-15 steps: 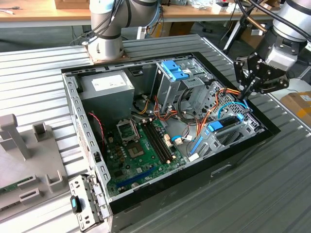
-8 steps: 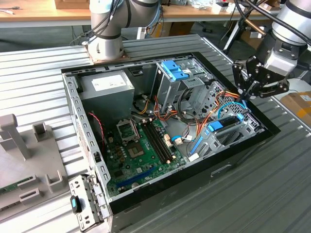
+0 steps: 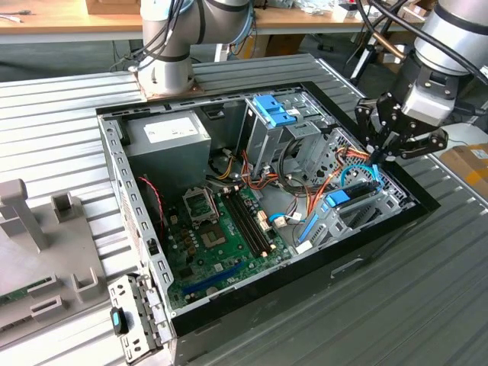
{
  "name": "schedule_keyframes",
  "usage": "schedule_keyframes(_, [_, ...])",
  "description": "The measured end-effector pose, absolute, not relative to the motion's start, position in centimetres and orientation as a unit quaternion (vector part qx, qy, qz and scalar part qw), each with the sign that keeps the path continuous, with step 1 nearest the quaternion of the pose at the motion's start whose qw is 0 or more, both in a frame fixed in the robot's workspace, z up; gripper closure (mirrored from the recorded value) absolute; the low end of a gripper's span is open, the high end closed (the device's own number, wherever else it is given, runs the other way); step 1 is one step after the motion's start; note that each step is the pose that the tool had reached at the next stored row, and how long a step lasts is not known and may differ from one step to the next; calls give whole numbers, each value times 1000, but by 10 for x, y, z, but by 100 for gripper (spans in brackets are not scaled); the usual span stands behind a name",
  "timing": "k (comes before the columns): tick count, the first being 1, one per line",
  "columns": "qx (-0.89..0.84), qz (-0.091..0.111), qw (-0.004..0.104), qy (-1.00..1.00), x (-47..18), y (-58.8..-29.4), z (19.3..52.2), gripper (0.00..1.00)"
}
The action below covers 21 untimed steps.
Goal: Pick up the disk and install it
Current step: 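Insert the first disk wire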
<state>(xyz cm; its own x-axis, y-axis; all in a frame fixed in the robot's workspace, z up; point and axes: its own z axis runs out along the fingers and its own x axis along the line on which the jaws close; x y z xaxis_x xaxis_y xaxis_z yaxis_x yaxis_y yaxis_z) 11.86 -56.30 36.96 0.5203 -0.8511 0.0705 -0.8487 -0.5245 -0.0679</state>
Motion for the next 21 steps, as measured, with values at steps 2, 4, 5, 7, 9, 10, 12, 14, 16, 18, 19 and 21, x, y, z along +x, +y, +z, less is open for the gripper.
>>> schedule_keyframes(2, [-870,-53,7,490,117,-563,368,83])
schedule_keyframes(4, [-868,-56,5,493,116,-563,368,83])
schedule_keyframes(5, [-868,-56,4,494,114,-563,368,83])
schedule_keyframes(7, [-867,-57,4,495,110,-563,368,83])
schedule_keyframes(9, [-866,-57,4,497,106,-563,367,83])
schedule_keyframes(10, [-865,-58,3,498,105,-563,367,83])
schedule_keyframes(12, [-854,-59,1,517,105,-563,366,83])
schedule_keyframes(14, [-842,-59,-2,536,105,-563,364,83])
schedule_keyframes(16, [-835,-59,-3,547,105,-563,363,83])
schedule_keyframes(18, [-824,-59,-4,563,105,-563,362,83])
schedule_keyframes(19, [-820,-59,-4,569,105,-563,362,83])
schedule_keyframes(21, [-815,-59,-5,577,105,-563,361,83])
